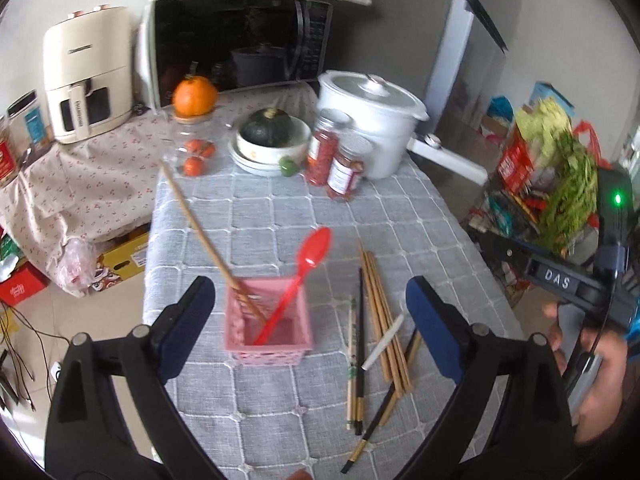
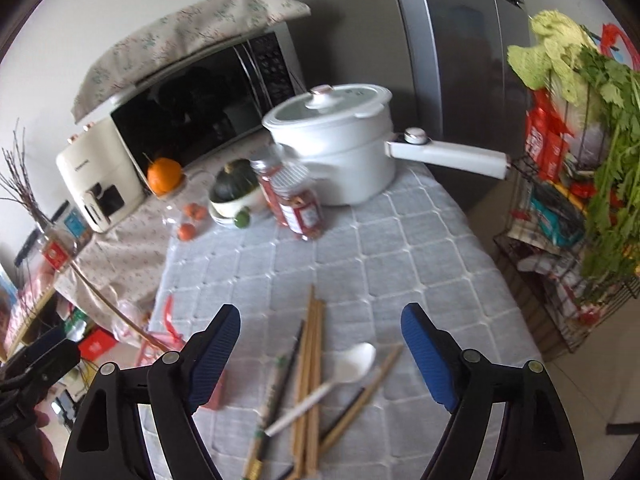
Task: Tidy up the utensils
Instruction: 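Grasp the white spoon with the left tool while the right tool grasps a loose chopstick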
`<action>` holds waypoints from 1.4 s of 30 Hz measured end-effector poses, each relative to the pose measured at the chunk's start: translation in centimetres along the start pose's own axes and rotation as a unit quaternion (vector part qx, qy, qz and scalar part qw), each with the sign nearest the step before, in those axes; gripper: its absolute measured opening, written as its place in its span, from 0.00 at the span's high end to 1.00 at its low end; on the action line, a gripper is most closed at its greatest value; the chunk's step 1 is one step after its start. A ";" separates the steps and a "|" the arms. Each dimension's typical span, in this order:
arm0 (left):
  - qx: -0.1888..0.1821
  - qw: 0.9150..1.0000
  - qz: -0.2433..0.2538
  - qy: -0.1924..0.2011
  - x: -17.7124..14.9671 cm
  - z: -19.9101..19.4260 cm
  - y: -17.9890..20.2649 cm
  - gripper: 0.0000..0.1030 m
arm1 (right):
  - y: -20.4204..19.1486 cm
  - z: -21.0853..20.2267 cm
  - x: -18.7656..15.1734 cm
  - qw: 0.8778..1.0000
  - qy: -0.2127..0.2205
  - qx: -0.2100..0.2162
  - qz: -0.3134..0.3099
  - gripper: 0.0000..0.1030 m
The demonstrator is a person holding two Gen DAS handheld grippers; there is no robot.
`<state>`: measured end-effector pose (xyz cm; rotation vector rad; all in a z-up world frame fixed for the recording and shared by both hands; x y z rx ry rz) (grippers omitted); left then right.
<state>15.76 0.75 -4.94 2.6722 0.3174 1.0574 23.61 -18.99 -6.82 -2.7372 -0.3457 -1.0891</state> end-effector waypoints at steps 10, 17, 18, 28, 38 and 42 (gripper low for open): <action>-0.014 0.995 0.056 -0.080 -4.0 4.0 6.3 0.07 | 5.7 0.6 -3.2 0.998 -0.067 -0.009 0.016 0.16; -0.030 0.985 0.055 -0.160 -6.6 7.6 8.5 0.07 | 8.7 1.8 -4.9 0.993 -0.105 -0.015 0.041 0.16; -0.035 0.983 0.052 -0.172 -7.0 8.1 8.8 0.07 | 9.0 2.1 -5.2 0.992 -0.113 -0.013 0.046 0.16; -0.050 0.962 0.031 -0.267 -9.5 13.7 10.0 0.48 | 10.5 4.9 -7.4 0.983 -0.167 -0.002 0.072 0.16; -0.016 0.953 0.127 -0.274 -9.7 19.3 12.0 0.55 | 10.9 6.8 -8.6 0.977 -0.193 0.010 0.086 0.16; -0.029 0.950 0.141 -0.279 -9.9 19.6 13.1 0.55 | 12.0 6.9 -8.7 0.977 -0.194 -0.003 0.090 0.16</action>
Point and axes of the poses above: each gripper's, at about its wrist camera, not at the fingertips, and z roughly the way its jaws point, y to its right, x to its top, the point moved 9 cm from there along z, roughly the way its jaws point, and after that the axes turned 14 degrees about -z, right-handed, at the moved point
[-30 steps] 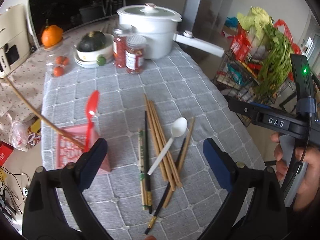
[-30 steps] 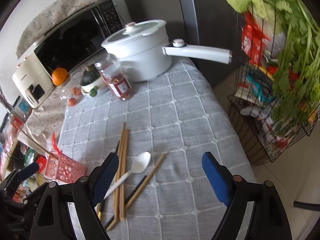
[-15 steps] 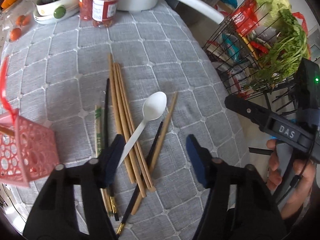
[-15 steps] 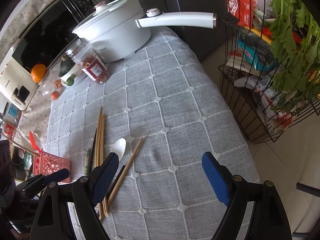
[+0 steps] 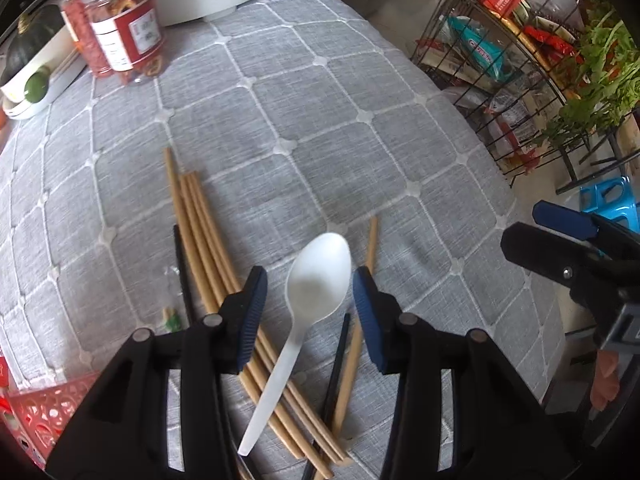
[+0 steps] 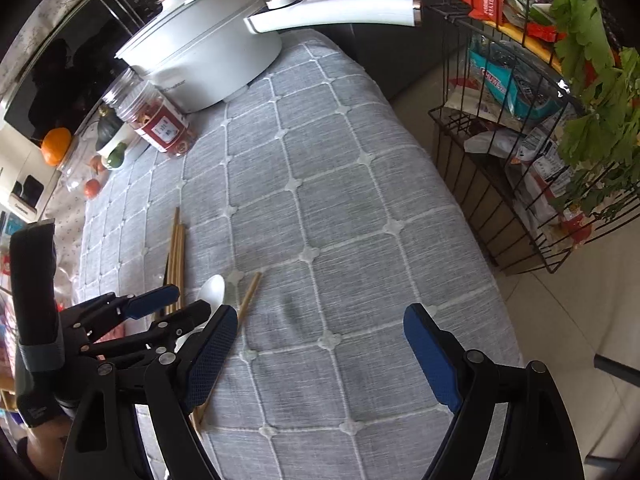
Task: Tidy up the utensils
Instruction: 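Grasp the white spoon with the left tool while the right tool grasps a loose chopstick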
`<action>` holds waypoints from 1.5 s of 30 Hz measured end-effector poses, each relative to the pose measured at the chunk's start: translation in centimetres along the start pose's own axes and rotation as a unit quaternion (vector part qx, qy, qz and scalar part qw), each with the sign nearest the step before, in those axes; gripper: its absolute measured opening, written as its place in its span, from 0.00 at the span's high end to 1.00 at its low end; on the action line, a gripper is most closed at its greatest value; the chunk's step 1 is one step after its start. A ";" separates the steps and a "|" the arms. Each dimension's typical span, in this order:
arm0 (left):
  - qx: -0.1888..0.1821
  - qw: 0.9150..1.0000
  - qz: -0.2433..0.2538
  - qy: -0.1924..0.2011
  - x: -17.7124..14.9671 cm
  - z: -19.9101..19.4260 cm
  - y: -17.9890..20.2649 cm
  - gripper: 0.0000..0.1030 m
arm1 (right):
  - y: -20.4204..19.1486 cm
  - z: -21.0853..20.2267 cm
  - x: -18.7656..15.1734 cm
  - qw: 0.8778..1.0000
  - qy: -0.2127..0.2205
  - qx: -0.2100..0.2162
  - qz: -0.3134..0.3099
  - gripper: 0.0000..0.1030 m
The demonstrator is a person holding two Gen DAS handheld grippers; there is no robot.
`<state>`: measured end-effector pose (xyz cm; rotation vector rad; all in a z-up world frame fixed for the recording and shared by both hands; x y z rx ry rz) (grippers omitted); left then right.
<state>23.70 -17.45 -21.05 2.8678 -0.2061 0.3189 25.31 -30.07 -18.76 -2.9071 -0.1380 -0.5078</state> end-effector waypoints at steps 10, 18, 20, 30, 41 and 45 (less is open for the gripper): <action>0.013 1.000 -0.006 -0.012 0.1 2.1 -0.3 0.62 | 1.1 1.2 -0.4 1.000 -0.015 0.002 0.019 0.16; -0.033 0.996 -0.033 0.077 -0.2 -4.4 -2.0 0.63 | 0.5 2.5 -0.5 0.999 -0.029 0.004 0.019 0.16; -0.046 0.993 -0.042 0.103 -0.7 -6.6 -2.6 0.63 | 0.0 2.9 -0.5 0.999 -0.033 0.007 0.017 0.16; -0.098 0.972 -0.105 0.185 -4.8 -13.9 -6.6 0.63 | -5.2 6.4 -0.5 0.998 -0.053 0.021 -0.012 0.19; -0.123 0.961 -0.126 0.215 -6.1 -16.1 -8.8 0.63 | -10.0 8.3 -0.6 0.988 -0.055 -0.092 -0.114 0.75; -0.132 0.953 -0.133 0.239 -6.2 -17.6 -9.7 0.63 | -11.2 8.3 -0.8 0.987 -0.048 -0.081 -0.133 0.86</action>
Point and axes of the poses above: each gripper's, at about its wrist camera, not at the fingertips, and z roughly the way its jaws point, y to its right, x to its top, the point moved 9 cm from there along z, roughly the way its jaws point, and after that the axes turned 14 degrees about -z, right-handed, at the moved point
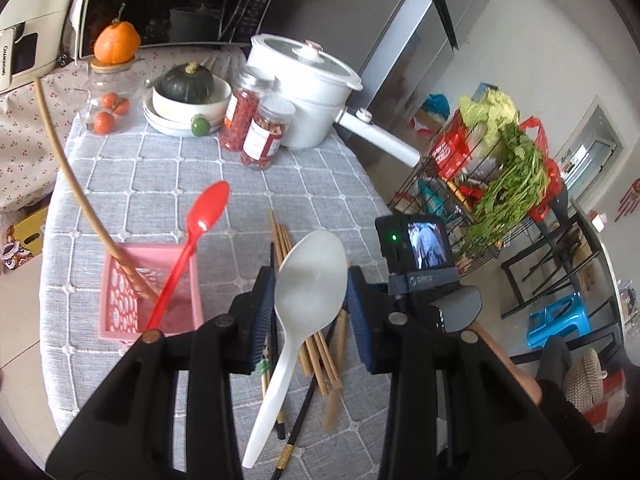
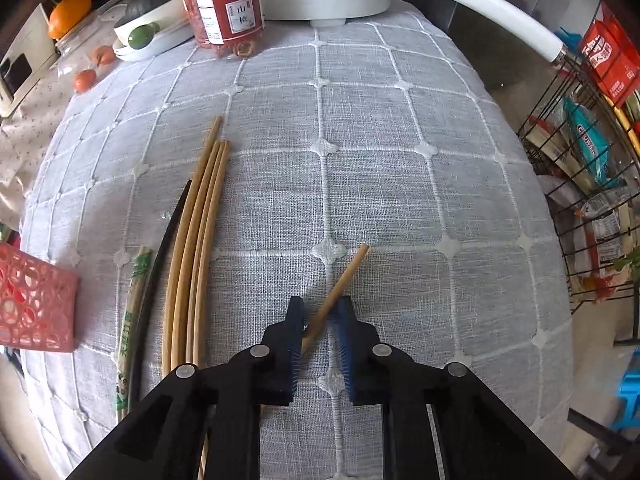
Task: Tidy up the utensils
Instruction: 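Grasp the white spoon with the left tool while the right tool grasps a loose chopstick, then drop the white spoon and the chopstick into the pink basket, opening both tools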
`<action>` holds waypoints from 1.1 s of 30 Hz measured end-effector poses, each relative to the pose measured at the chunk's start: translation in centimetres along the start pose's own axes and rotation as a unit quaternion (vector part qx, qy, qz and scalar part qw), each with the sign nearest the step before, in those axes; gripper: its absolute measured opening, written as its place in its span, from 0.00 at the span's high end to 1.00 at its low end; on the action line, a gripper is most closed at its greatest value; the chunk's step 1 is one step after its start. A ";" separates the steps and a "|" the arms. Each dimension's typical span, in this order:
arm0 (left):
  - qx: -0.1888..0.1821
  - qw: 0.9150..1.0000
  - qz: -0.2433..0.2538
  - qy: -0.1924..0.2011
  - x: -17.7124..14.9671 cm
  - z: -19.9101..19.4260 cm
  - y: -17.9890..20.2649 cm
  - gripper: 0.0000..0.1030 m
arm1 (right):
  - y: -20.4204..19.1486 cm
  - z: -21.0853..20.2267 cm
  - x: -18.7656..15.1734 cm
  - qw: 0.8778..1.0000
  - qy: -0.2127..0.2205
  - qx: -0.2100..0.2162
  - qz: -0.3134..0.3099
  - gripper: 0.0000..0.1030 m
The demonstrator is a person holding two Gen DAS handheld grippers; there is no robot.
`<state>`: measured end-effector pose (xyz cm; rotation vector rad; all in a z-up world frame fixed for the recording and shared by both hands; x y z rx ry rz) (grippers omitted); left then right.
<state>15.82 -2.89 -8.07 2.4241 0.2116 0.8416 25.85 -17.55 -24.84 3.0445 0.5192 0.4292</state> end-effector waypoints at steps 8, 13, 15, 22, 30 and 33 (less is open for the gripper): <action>-0.022 0.996 -0.015 0.082 2.6 -3.5 -0.8 0.63 | 1.6 -1.0 -0.5 0.996 0.024 0.071 0.054 0.94; -0.036 0.986 -0.016 0.160 4.9 -5.2 -1.1 0.62 | 2.5 -5.7 0.3 0.989 0.092 0.088 0.070 0.94; -0.039 0.980 -0.011 0.192 5.7 -5.4 -1.2 0.62 | 2.5 -7.8 0.7 0.986 0.119 0.093 0.072 0.94; -0.034 0.968 0.006 0.250 7.5 -4.1 -2.1 0.62 | 2.0 -13.1 1.5 0.975 0.192 0.094 0.061 0.94; 0.001 0.969 -0.003 0.248 8.0 -1.4 -4.6 0.62 | 1.0 -15.4 1.9 0.968 0.225 0.098 0.060 0.94; 0.011 0.972 -0.015 0.234 7.6 -0.9 -5.4 0.62 | 0.8 -15.7 2.1 0.966 0.230 0.102 0.058 0.94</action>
Point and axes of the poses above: each gripper's, at about its wrist camera, not at the fingertips, and z roughly the way its jaws point, y to its right, x to its top, the point moved 9 cm from there along z, roughly the way its jaws point, and after that the axes turned 14 degrees about -z, right-handed, at the moved point
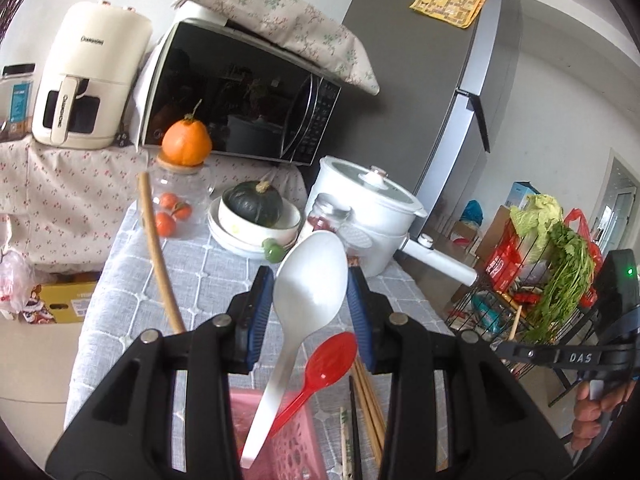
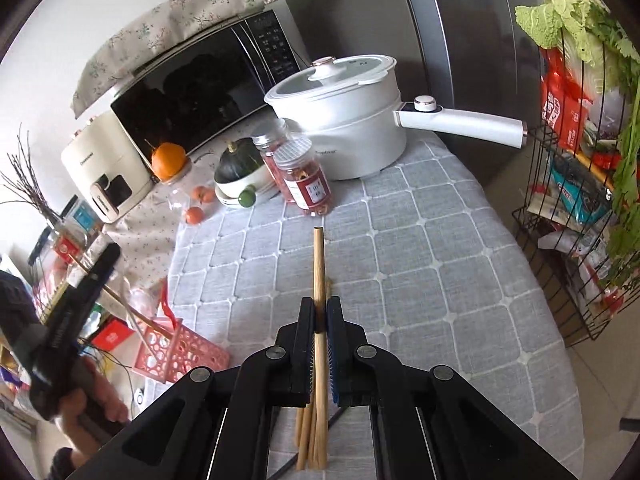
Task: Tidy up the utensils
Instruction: 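Drop the white spoon and the chopstick into the pink basket, opening both tools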
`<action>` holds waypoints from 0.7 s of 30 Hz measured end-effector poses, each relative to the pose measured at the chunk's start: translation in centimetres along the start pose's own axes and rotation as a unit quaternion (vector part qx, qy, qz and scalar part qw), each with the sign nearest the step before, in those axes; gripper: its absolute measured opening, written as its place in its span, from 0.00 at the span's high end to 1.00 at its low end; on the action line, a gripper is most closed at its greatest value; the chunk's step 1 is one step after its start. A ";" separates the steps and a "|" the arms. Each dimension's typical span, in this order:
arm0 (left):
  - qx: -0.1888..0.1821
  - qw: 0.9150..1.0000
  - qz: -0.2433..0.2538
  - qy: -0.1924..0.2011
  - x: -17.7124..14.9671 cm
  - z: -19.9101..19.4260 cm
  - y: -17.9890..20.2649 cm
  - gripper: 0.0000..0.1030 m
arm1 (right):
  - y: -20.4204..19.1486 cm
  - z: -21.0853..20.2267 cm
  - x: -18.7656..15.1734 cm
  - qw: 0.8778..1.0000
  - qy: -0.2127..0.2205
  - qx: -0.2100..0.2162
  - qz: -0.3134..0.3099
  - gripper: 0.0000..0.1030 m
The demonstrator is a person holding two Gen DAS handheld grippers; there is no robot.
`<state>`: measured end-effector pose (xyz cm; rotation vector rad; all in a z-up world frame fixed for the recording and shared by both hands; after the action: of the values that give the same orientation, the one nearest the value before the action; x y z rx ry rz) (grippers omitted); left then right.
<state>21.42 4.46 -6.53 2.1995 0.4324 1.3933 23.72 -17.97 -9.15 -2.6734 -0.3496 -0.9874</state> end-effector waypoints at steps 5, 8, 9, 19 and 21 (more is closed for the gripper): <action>0.019 0.999 -0.010 -0.032 -1.0 -0.7 -0.9 0.53 | -0.9 -0.9 0.6 1.000 0.015 0.011 -0.002 0.94; 0.037 0.998 -0.012 -0.054 -1.5 -1.3 -1.2 0.40 | -1.6 -1.8 1.3 0.999 0.031 0.022 -0.001 0.94; 0.046 0.997 -0.012 -0.062 -1.5 -1.7 -1.3 0.37 | -1.9 -2.2 1.6 0.999 0.038 0.026 -0.002 0.94; 0.152 0.976 0.000 -0.157 -2.5 -4.5 -2.7 0.16 | -6.2 -6.8 5.1 0.988 0.133 0.073 -0.018 0.94; 0.177 0.968 -0.001 -0.177 -3.1 -5.1 -3.7 0.13 | -7.1 -7.6 5.7 0.985 0.150 0.086 -0.020 0.94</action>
<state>15.48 7.11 -9.12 2.6680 0.5846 0.9428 21.18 -13.12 1.36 -2.3291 -0.4038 -1.2875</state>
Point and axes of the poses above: each gripper's, at about its wrist camera, not at the fingertips, and z roughly the way its jaws point, y to its right, x to its top, the point moved 9 cm from there along z, roughly the way its jaws point, and after that the axes turned 14 degrees about -z, right-handed, at the moved point
